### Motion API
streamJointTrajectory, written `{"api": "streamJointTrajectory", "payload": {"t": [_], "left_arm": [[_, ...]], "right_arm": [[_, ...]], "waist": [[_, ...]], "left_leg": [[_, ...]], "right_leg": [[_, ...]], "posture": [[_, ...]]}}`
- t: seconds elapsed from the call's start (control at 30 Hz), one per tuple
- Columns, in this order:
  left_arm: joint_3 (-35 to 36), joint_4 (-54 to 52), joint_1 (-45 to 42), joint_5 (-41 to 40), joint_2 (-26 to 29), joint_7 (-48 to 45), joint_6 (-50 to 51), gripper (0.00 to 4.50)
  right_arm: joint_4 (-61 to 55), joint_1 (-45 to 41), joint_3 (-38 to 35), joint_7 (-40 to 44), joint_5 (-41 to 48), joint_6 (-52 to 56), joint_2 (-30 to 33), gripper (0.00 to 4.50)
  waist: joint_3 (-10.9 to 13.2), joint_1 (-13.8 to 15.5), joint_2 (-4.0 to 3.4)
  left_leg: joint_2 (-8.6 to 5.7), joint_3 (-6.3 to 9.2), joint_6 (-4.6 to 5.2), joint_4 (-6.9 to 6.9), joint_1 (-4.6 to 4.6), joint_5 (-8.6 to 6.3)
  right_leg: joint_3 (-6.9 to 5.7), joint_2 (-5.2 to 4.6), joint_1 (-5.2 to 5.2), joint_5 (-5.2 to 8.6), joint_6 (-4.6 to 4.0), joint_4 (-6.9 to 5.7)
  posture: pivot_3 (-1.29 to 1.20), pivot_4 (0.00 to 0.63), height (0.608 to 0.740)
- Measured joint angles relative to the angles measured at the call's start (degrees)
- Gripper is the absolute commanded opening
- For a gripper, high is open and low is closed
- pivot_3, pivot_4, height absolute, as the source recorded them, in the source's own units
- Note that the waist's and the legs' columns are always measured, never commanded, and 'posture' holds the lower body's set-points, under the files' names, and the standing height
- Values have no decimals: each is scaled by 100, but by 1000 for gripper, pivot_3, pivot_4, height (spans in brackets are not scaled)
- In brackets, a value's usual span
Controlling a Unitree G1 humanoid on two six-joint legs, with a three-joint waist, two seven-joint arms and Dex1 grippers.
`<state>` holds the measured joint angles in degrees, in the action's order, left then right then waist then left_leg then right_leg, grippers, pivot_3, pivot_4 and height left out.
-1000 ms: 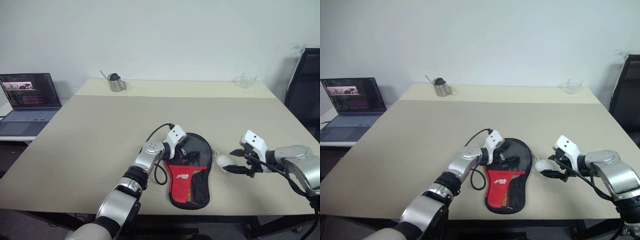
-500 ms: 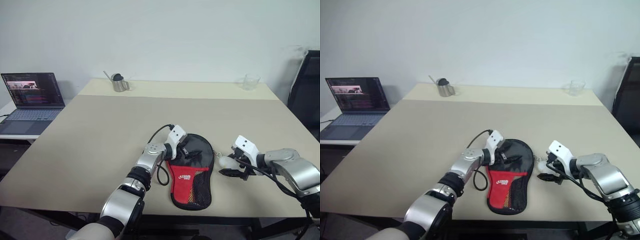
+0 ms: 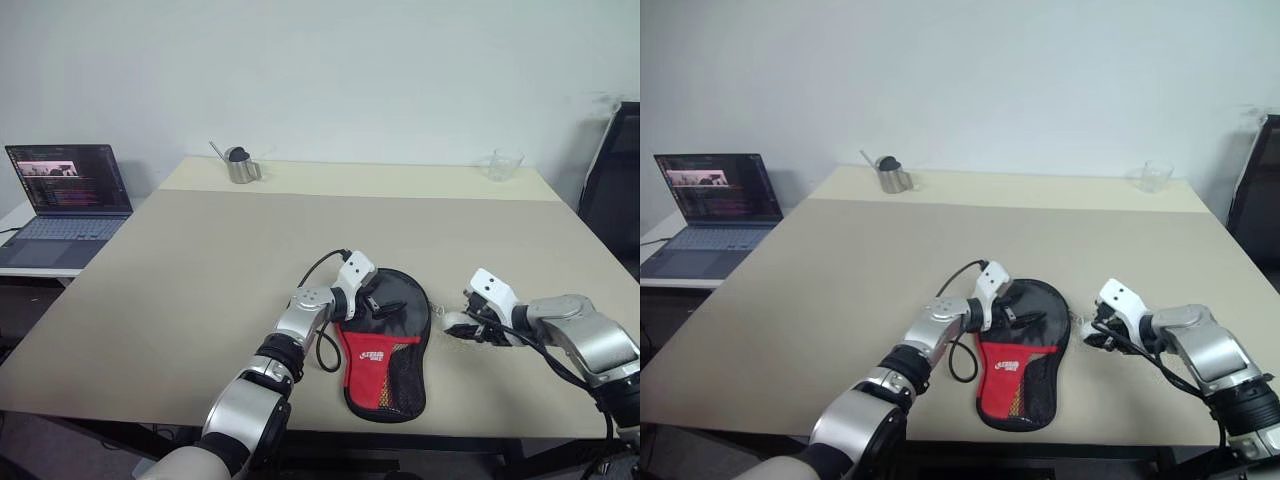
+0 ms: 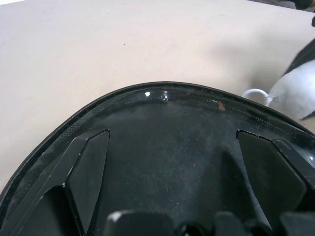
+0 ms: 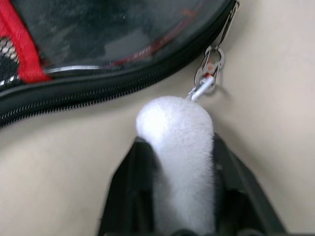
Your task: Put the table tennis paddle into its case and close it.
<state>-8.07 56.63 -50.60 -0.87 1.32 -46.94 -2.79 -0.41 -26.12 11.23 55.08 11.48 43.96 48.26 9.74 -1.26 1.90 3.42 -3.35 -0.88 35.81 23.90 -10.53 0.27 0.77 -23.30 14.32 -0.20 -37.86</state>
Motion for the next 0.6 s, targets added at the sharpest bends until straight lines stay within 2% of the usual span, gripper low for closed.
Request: {"api": "streamJointTrajectory", "payload": {"t": [0.1,0.3,0.6], "left_arm": [[0,-1,2,17,-6,13,0,4500],[-36,12,1,121,-64,144,-27,4500],[-74,131,-67,309,-143,260,-128,4500]], "right_arm": [[-85,83,-18,105,7,-43,163,306],[-417,335,-95,371,86,-101,588,282],[-647,530,-105,515,116,-115,705,281]], "waist": [[-1,1,-1],[-10,34,-11],[-20,96,-18]], "left_leg": [[-1,1,0,0,0,0],[-2,2,0,0,0,-1],[-17,4,0,2,-1,-1]], "right_leg": [[1,-1,1,0,0,1],[-4,-3,4,1,0,9],[-9,-4,7,15,-23,12]], "posture": [[0,150,740],[0,150,740],[0,150,740]]}}
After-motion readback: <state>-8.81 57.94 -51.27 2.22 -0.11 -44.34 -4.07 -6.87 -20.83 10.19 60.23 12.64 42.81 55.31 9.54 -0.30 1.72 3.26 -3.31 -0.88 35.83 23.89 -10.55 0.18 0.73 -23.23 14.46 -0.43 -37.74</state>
